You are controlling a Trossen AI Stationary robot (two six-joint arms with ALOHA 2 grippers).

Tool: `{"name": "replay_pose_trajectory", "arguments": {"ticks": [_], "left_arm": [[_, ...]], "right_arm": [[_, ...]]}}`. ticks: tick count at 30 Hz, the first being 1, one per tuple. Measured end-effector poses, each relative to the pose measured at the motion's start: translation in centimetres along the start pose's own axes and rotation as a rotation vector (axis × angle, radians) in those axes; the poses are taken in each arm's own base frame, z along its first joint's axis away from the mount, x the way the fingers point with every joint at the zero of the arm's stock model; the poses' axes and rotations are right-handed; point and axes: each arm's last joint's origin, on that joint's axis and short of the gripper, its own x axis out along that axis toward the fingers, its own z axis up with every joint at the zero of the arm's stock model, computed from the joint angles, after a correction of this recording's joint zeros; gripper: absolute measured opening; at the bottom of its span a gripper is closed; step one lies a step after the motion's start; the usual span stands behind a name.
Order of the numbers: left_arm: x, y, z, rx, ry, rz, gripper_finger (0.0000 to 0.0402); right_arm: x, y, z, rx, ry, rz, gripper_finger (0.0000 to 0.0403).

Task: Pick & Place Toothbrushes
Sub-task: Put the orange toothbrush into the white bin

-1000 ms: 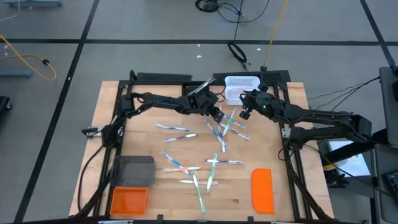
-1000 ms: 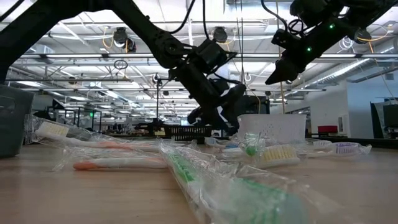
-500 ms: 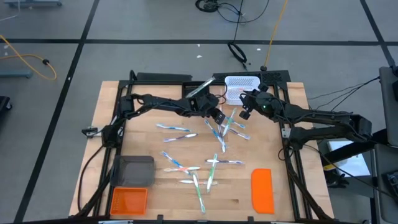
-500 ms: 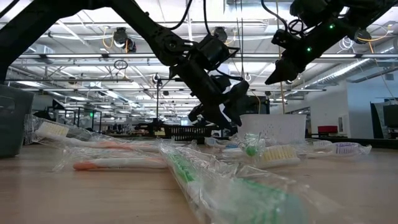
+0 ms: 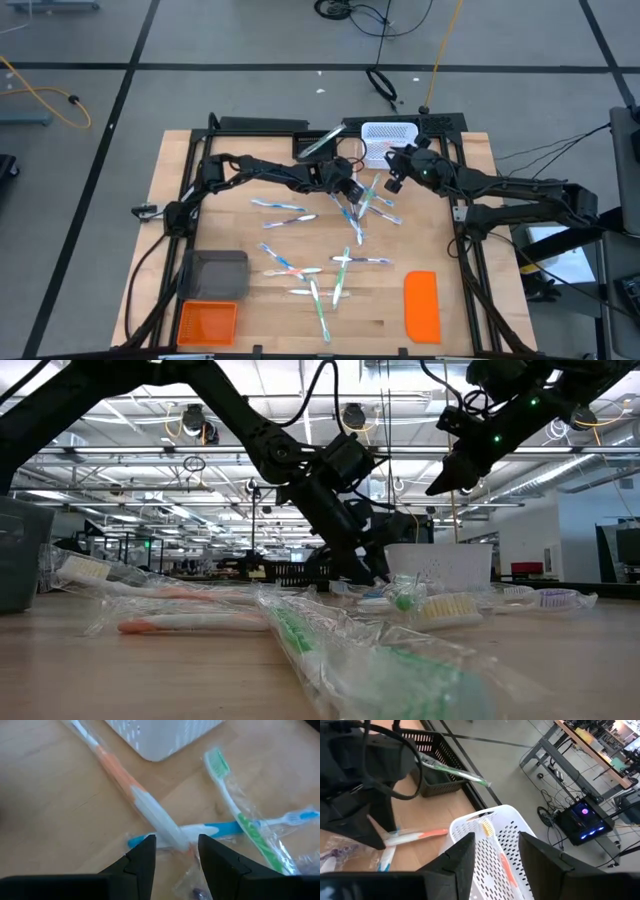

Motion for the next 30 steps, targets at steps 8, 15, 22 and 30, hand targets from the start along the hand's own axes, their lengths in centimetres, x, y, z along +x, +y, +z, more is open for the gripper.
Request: {"name": "replay_pose_trajectory", "arguments": {"ticks": [8, 15, 22, 30], "left_arm": [[0.0, -0.2, -0.1, 0.068, 0.000, -0.001, 0.0012], [-0.6, -0.7, -0.7, 0.094, 0.014, 0.077, 0.0001], [-2.3, -1.4, -0.2, 0.112, -0.003, 0.158, 0.0000], [-5.5, -2.5, 1.1, 0.140, -0.034, 0.213, 0.0000]], "right_arm": [[0.0, 0.0, 0.0, 0.000, 0.001, -0.002, 0.0139], [0.0, 0.0, 0.0, 0.000, 0.001, -0.002, 0.0139], [0.0, 0.0, 0.0, 0.000, 0.002, -0.002, 0.0139], [0.0, 0.0, 0.0, 0.009, 0.001, 0.001, 0.0139]]}}
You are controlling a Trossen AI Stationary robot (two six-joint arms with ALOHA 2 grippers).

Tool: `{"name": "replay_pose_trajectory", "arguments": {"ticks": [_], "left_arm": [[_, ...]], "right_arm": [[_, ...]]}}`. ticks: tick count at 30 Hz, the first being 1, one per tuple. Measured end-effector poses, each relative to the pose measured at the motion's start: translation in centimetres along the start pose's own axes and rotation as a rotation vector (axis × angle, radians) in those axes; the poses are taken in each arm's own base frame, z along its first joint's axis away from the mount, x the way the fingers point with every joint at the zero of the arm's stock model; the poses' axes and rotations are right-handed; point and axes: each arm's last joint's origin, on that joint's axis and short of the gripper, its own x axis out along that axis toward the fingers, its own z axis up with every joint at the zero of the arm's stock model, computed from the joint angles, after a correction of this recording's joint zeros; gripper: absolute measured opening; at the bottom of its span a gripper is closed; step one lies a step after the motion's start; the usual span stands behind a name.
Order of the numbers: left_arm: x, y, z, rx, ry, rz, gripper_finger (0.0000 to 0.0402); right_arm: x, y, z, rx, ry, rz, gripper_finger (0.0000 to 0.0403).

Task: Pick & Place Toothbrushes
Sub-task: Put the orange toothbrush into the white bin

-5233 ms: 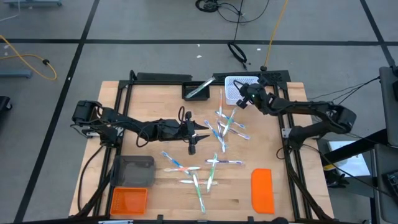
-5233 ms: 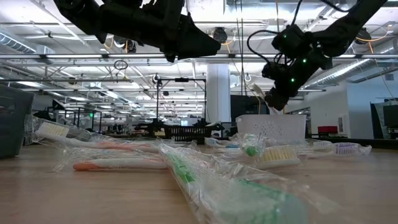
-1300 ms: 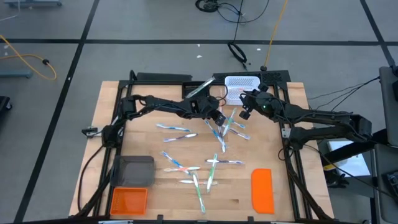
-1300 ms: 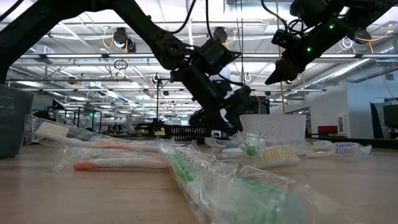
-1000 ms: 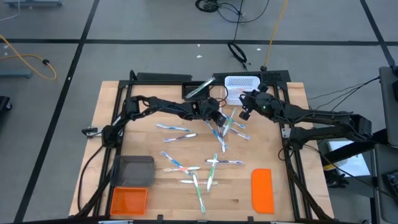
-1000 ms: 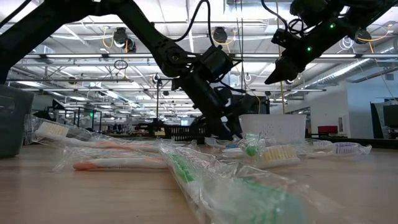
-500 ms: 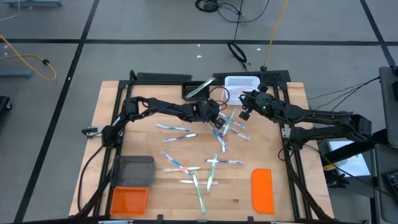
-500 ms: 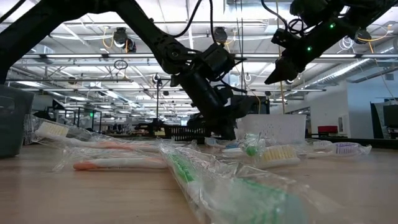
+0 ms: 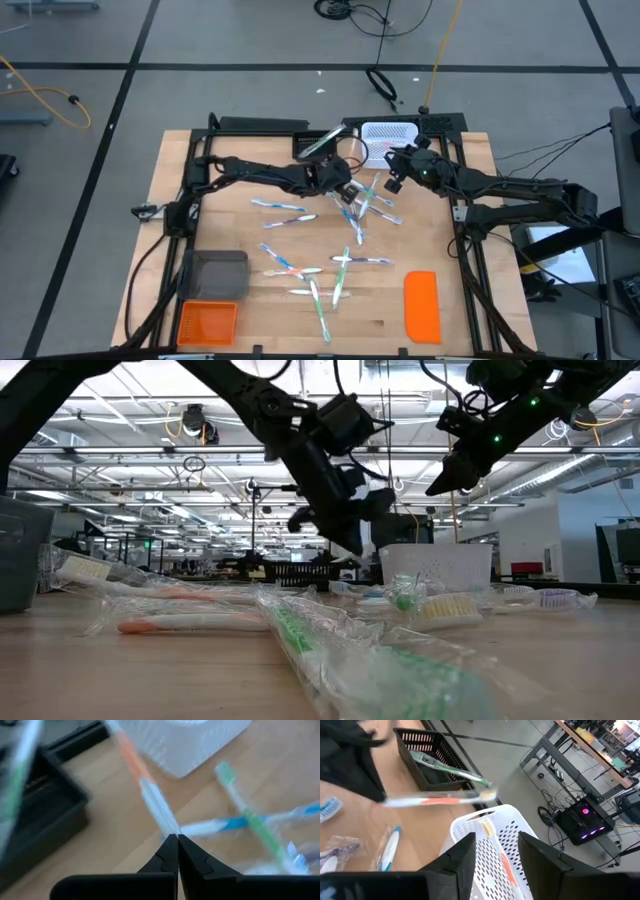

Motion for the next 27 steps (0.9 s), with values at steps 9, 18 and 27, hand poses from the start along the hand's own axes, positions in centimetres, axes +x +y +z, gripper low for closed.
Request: {"name": "replay_pose_trajectory", "arguments": {"ticks": [9, 18, 27], "left_arm": [[-4.8, -1.9, 0.5, 0.094, -0.058, 0.053, 0.0000], [-10.3, -4.4, 0.6, 0.208, -0.170, 0.068, 0.0000], [-13.7, -7.2, 0.3, 0.370, -0.297, 0.013, 0.0000]], "right_arm": [[0.0, 0.2, 0.1, 0.054, -0.019, 0.058, 0.0139], [-0.1, 0.5, 0.7, 0.113, -0.108, 0.217, 0.0139], [-0.4, 0.8, 1.7, 0.180, -0.233, 0.407, 0.0139]]}}
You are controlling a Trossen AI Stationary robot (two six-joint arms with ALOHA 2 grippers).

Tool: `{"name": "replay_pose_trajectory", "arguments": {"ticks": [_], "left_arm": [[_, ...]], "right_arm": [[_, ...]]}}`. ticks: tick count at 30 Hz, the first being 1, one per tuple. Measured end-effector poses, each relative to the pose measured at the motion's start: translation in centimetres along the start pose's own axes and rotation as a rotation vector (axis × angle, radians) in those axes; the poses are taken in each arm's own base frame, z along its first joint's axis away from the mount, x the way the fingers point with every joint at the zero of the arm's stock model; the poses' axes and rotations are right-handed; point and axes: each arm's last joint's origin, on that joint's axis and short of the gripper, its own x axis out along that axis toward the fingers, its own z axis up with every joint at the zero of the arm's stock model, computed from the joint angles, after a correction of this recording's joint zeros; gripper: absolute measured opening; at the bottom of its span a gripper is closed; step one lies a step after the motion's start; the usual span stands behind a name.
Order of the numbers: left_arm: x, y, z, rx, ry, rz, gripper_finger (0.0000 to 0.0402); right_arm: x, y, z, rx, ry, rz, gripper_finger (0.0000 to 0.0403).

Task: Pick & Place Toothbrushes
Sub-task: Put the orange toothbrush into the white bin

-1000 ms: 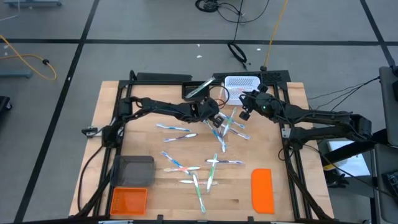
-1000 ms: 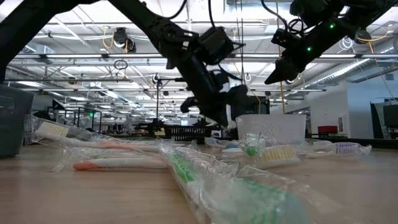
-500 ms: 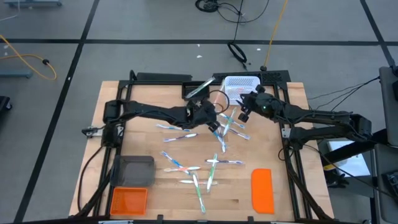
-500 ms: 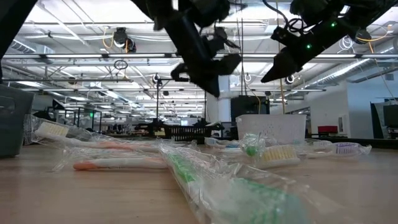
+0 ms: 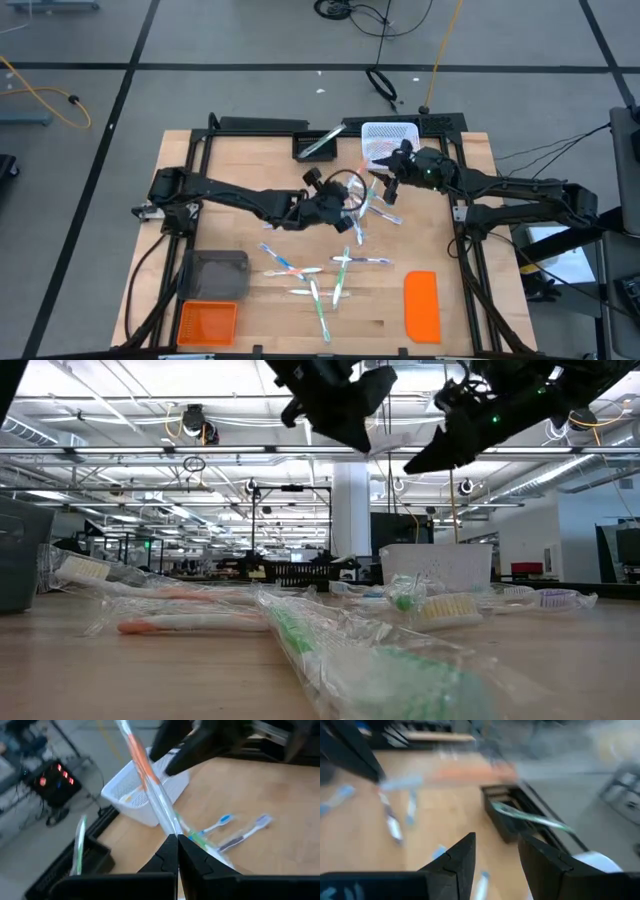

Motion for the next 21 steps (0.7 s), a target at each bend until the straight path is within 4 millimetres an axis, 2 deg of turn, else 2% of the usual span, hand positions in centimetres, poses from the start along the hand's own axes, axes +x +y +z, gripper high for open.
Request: {"name": "replay_pose_trajectory", "arguments": {"ticks": [8, 13, 21], "left_arm": [[-1.1, -1.1, 0.3, 0.145, -0.051, 0.010, 0.0000], [-1.3, -1.1, 0.2, 0.178, -0.049, 0.092, 0.0000], [-1.3, -1.2, 0.3, 0.168, -0.057, 0.051, 0.0000]], "right_arm": [[-0.1, 0.6, 0.9, 0.036, -0.111, 0.225, 0.0139], [-0.2, 0.9, 1.1, 0.042, -0.137, 0.341, 0.0139], [-0.4, 0.9, 1.8, 0.028, -0.219, 0.397, 0.0139]]}}
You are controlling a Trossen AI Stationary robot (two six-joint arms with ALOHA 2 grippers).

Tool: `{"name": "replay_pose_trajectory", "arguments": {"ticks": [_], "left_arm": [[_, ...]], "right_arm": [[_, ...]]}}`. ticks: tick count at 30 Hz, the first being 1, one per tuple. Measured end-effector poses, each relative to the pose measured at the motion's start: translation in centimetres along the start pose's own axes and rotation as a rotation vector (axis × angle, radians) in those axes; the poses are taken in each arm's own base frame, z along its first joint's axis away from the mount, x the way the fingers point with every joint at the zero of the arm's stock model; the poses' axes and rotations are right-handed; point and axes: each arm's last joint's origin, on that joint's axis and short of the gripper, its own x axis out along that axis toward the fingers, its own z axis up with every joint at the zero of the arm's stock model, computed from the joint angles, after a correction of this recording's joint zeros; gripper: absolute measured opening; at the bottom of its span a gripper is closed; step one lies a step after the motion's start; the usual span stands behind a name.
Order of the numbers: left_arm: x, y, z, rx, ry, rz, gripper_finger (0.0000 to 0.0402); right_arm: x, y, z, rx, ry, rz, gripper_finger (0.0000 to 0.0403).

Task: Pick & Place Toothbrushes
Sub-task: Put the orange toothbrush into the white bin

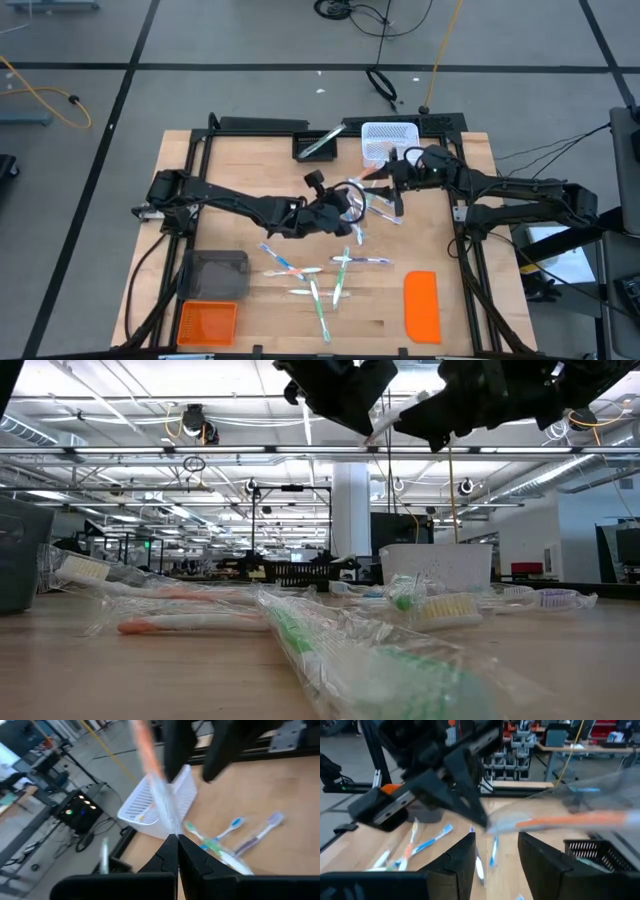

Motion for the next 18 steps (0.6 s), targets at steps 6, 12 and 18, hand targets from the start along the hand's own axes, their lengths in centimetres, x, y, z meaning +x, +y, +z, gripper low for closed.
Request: {"name": "replay_pose_trajectory", "arguments": {"ticks": [6, 12, 18], "left_arm": [[-0.15, -0.24, 0.26, -0.016, -0.023, -0.038, 0.0000], [-0.28, -0.28, 0.73, -0.002, -0.061, -0.029, 0.0000], [-0.40, -0.34, 0.92, 0.009, -0.076, -0.021, 0.0000]], "right_arm": [[-0.01, -0.03, 0.41, 0.006, -0.040, -0.003, 0.0139], [-0.01, -0.03, 0.38, 0.073, -0.037, -0.002, 0.0139], [-0.02, -0.06, 0.38, 0.105, -0.038, -0.002, 0.0139]]}}
